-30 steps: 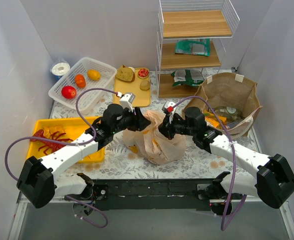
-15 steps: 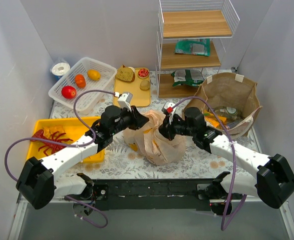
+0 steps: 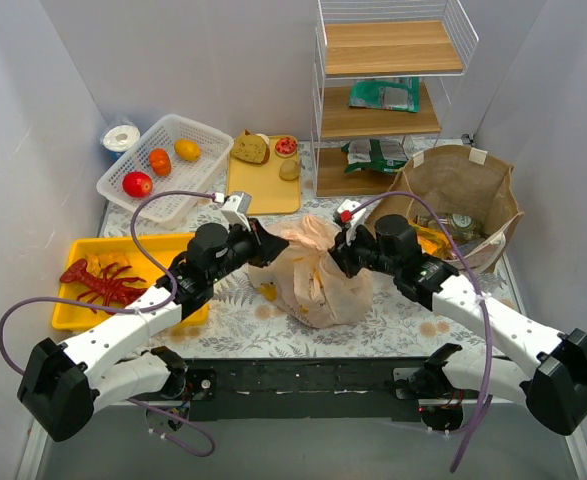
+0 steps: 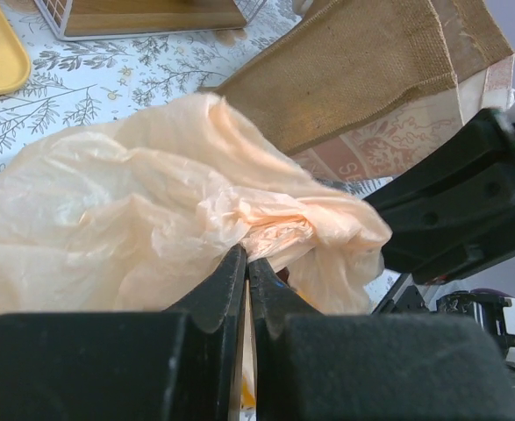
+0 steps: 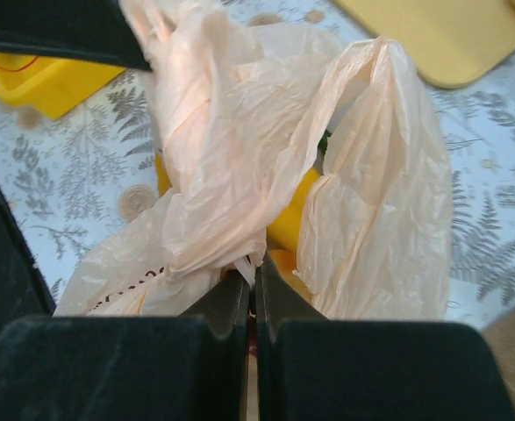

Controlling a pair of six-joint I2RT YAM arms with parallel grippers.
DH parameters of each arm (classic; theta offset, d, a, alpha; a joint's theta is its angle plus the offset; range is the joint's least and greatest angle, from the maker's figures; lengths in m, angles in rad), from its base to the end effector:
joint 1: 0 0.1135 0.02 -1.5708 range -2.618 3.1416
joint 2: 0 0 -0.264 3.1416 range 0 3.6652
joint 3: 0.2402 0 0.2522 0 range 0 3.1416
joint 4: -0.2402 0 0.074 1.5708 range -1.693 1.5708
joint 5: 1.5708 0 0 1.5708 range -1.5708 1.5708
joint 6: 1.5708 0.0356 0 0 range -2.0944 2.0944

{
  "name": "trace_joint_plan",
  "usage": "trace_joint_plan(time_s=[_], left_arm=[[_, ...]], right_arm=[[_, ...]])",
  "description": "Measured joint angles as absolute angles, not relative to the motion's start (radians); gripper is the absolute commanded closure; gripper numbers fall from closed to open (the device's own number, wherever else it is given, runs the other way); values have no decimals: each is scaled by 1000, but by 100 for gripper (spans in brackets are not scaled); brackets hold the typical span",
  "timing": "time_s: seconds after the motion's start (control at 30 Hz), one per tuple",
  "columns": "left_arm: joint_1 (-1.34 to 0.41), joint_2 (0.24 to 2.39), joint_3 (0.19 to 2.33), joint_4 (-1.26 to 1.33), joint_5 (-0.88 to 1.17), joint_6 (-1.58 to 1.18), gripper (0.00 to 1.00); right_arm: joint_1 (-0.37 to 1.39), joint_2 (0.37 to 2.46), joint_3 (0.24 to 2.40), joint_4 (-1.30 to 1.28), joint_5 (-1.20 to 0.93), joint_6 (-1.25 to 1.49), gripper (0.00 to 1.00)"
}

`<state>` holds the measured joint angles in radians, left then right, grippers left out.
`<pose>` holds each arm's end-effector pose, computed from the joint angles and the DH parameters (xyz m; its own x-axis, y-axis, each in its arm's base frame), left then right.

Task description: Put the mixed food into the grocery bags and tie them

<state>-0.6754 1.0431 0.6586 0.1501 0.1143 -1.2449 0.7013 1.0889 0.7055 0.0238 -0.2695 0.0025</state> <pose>0.1871 -0.1551 0.2799 -0.7285 -0.6223 -0.2863 0.0549 0.3636 -0.9299 0.1839 0.1677 0.2733 -0.2709 -0.2256 -0.9358 -0.8116 0.5762 0.0960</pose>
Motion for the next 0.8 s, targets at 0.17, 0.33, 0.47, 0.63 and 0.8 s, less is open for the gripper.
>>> trace_joint_plan(time_s=[0.17,0.33,0.47,0.63,0.8], left_arm=[[-675,1026,651,130,115,-1259,100],[-679,1024,637,136,118,-1273,100],[-679,1019,624,136,109,-1279,100],[-642,1017,615,107,26,-1263,100],[-573,1025,605,51,-50,-1246,100]], right_arm=[[714,1029,762,-62,-149,-51,99],[725,987,765,-115,-61,-115,99],[731,964,765,-140,0,-172,99],[718,915,765,-185,103,-224,99],[701,906,765,-233,167,-243,99]])
